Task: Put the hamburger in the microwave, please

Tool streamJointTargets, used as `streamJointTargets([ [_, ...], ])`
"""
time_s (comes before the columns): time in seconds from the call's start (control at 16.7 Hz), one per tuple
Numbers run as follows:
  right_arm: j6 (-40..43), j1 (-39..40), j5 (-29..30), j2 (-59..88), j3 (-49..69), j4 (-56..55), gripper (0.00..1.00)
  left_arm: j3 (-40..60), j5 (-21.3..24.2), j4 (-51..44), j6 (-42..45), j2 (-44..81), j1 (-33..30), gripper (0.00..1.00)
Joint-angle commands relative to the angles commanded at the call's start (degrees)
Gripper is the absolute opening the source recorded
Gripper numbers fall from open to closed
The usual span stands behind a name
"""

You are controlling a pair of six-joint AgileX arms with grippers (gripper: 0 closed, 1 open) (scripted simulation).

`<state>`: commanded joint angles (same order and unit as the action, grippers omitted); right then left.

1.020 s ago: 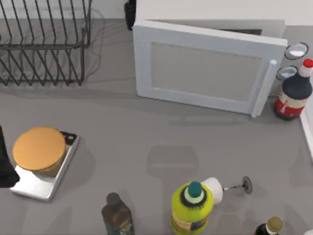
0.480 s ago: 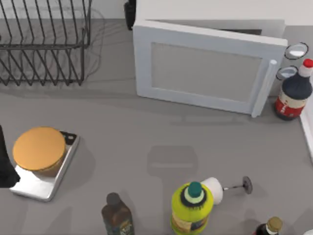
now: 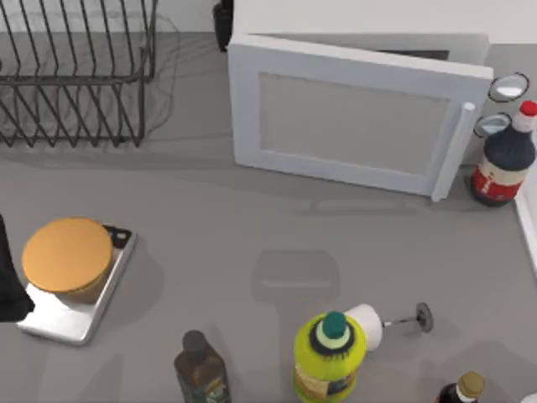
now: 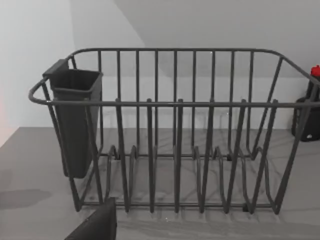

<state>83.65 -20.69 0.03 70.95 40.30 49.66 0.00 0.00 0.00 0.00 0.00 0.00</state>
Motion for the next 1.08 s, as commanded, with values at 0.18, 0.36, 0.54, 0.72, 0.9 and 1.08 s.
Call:
streamJointTargets([
  [0.18,7.5,-1.9,0.0,6.4,3.7,4.6,1.0,0.0,0.0,0.0,0.0,0.0,0.0,1.0],
  [0.36,9.7,-2.6,0.0,8.4,5.0,6.1,1.0,0.0,0.0,0.0,0.0,0.0,0.0,1.0],
  [0.54,9.7,-2.6,0.0,8.4,5.0,6.1,1.0,0.0,0.0,0.0,0.0,0.0,0.0,1.0],
  [0.72,9.6,-2.3,0.0,8.8,4.2,5.1,1.0,0.0,0.0,0.0,0.0,0.0,0.0,1.0],
  [0.9,9.4,-2.4,0.0,11.7,1.4,-0.6,1.0,0.0,0.0,0.0,0.0,0.0,0.0,1.0],
  [1.08,9.4,-2.4,0.0,16.0,-2.6,-9.5,1.0,0.0,0.0,0.0,0.0,0.0,0.0,1.0],
])
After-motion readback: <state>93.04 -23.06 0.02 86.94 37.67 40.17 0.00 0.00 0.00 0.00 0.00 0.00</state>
